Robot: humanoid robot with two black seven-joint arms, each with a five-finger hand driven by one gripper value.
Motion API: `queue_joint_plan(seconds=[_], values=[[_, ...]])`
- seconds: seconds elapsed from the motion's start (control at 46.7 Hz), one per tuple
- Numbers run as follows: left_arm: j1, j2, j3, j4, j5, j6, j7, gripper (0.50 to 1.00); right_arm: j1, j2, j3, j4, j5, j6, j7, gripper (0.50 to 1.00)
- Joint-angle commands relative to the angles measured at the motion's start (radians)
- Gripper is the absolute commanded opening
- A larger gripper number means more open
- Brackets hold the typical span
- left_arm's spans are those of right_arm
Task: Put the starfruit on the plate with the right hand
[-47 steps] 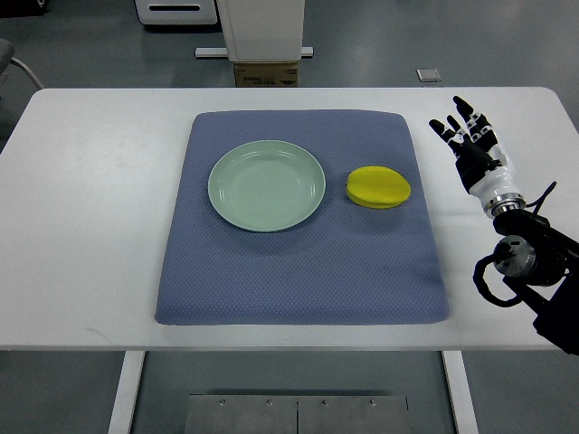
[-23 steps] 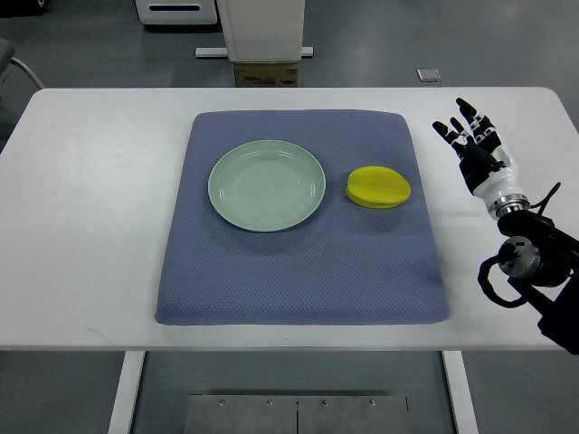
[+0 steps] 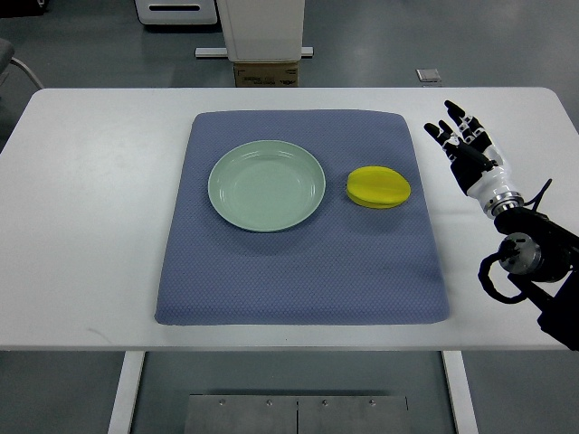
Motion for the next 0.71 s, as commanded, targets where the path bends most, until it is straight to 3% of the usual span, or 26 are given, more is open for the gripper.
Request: queue_joint_plan(seconds=[0.0,0.514,0.685], values=[[0.000,0.000,0.000,0.000,0.000,0.000,0.000,1.000,0.002,-0.001,0.002,-0.001,0.000,0.009,-0.005,1.000],[0.000,0.000,0.000,0.000,0.000,0.000,0.000,1.000,0.032,-0.016,-0.020,-0.029,-0.020,0.033,0.004,1.000],[0.000,0.000,0.000,0.000,0.000,0.000,0.000,1.000,0.048,-0.005,-0.014,-0.115,-0.019,0.035,0.004,1.000]])
